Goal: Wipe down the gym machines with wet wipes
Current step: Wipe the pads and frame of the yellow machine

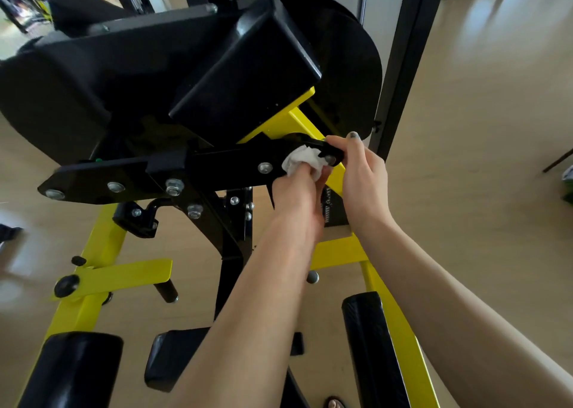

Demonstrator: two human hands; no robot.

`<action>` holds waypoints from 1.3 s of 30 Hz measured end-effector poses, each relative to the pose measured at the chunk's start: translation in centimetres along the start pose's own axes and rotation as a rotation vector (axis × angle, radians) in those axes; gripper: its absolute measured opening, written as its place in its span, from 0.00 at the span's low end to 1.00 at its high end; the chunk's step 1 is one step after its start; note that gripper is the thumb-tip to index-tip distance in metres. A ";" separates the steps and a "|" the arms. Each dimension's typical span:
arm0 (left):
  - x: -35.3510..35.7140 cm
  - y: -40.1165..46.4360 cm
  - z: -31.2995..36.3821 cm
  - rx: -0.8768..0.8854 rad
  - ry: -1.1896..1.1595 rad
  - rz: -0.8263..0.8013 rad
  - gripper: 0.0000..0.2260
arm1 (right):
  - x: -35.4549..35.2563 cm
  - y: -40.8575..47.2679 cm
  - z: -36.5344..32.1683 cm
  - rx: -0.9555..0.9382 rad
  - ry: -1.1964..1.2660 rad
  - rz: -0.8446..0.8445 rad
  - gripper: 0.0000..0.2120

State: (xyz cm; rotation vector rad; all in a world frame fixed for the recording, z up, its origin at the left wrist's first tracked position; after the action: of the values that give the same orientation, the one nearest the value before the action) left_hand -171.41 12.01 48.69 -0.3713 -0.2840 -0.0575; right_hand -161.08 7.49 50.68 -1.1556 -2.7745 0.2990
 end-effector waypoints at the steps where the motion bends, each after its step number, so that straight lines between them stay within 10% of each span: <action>1: 0.0 -0.6 0.8 0.020 0.006 0.013 0.07 | 0.0 -0.2 -0.2 -0.010 0.001 0.007 0.20; 16: -4.6 -2.1 13.2 0.780 0.473 0.080 0.05 | 2.3 -2.3 -4.8 -0.318 -0.162 0.087 0.19; 23: -3.4 1.7 22.0 1.191 1.127 0.051 0.09 | 7.3 -2.6 -10.8 -0.555 -0.409 0.079 0.28; 34: 2.1 2.3 21.6 1.354 1.136 -0.343 0.14 | 9.0 -2.6 -10.8 -0.536 -0.360 0.173 0.28; 39: -2.7 5.4 21.5 1.230 1.126 -0.261 0.12 | 8.9 -2.6 -10.8 -0.513 -0.308 0.158 0.28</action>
State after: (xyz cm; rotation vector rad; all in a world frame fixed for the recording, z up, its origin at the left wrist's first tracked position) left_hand -179.02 24.89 65.21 0.9339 0.7570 -0.3121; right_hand -167.12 13.53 62.05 -1.5572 -3.1390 -0.2675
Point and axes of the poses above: each hand's wrist, its own y-axis towards the middle knuckle, its own x-axis out of the palm, z = x × y, the point moved 6 cm from there along y, towards the middle knuckle, and after that the axes turned 9 degrees about x, right-handed, at the moved point
